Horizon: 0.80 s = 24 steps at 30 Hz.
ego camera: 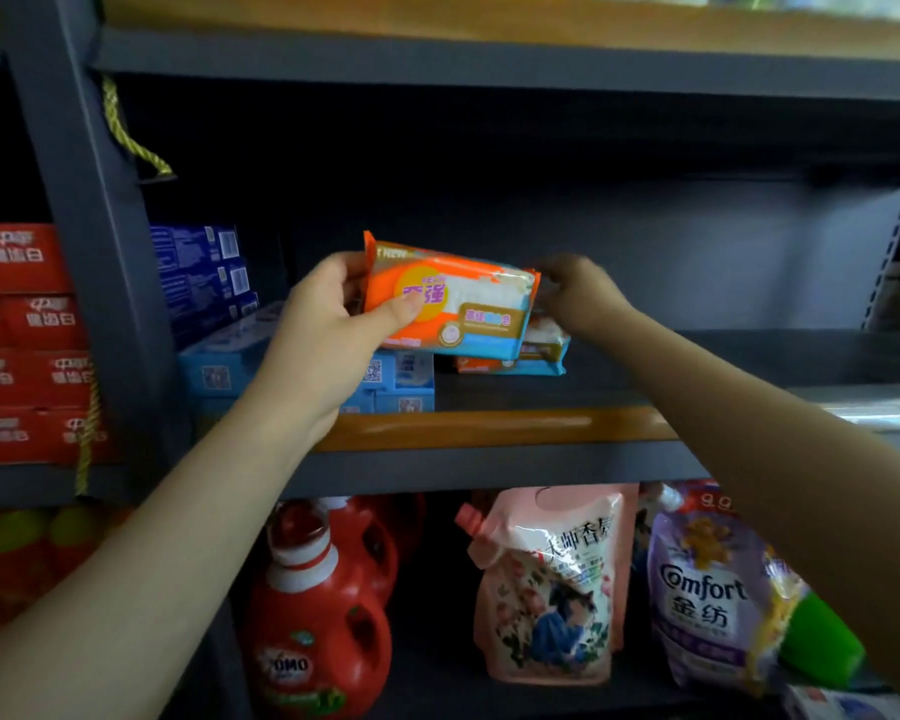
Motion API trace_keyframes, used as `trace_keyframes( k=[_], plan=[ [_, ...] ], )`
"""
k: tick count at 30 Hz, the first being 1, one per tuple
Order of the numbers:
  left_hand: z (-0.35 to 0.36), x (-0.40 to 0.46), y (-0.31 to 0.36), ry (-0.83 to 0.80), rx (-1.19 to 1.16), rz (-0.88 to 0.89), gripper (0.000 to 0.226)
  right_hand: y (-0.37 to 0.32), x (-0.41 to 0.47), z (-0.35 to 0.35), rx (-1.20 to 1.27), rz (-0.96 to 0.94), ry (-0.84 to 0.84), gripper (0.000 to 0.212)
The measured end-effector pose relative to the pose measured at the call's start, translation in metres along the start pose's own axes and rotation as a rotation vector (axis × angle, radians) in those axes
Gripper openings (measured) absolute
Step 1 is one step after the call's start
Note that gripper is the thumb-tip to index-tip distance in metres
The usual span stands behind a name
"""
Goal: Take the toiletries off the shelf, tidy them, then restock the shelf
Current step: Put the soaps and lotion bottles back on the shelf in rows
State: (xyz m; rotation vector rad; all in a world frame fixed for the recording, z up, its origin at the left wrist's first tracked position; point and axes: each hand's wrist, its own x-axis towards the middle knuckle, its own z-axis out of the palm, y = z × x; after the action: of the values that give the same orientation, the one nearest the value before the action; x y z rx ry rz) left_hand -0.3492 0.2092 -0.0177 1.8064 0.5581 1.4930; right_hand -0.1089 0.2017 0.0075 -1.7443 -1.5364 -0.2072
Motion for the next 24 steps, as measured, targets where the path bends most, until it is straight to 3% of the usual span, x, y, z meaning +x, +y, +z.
trace_keyframes(
  k=[2,4,5,7,12,17,20,24],
  plan=[
    [0.007,0.0,0.001,-0.006,0.02,0.013,0.032,-0.016,-0.017,-0.016,0.547,0.015,-0.083,0.03],
    [0.015,0.002,0.001,-0.018,0.03,0.008,0.031,-0.023,-0.033,-0.03,0.737,-0.072,-0.313,0.029],
    [0.018,0.002,0.001,-0.02,0.036,0.005,0.032,-0.026,-0.039,-0.034,0.684,-0.127,-0.383,0.022],
    [0.023,-0.001,0.004,-0.034,0.13,0.053,0.035,-0.025,-0.048,-0.041,0.52,-0.205,-0.378,0.031],
    [0.016,-0.009,0.005,-0.12,0.859,0.43,0.049,-0.001,-0.047,-0.044,0.136,-0.169,-0.215,0.043],
    [-0.002,-0.01,0.0,-0.158,1.268,0.408,0.057,0.025,-0.041,-0.03,-0.159,-0.042,-0.172,0.053],
    [-0.007,-0.016,-0.007,-0.153,1.337,0.307,0.061,0.029,-0.034,-0.02,-0.247,0.006,-0.133,0.061],
    [-0.01,-0.02,-0.014,-0.171,1.276,0.324,0.057,0.026,-0.019,-0.012,-0.191,0.145,-0.17,0.076]
  ],
)
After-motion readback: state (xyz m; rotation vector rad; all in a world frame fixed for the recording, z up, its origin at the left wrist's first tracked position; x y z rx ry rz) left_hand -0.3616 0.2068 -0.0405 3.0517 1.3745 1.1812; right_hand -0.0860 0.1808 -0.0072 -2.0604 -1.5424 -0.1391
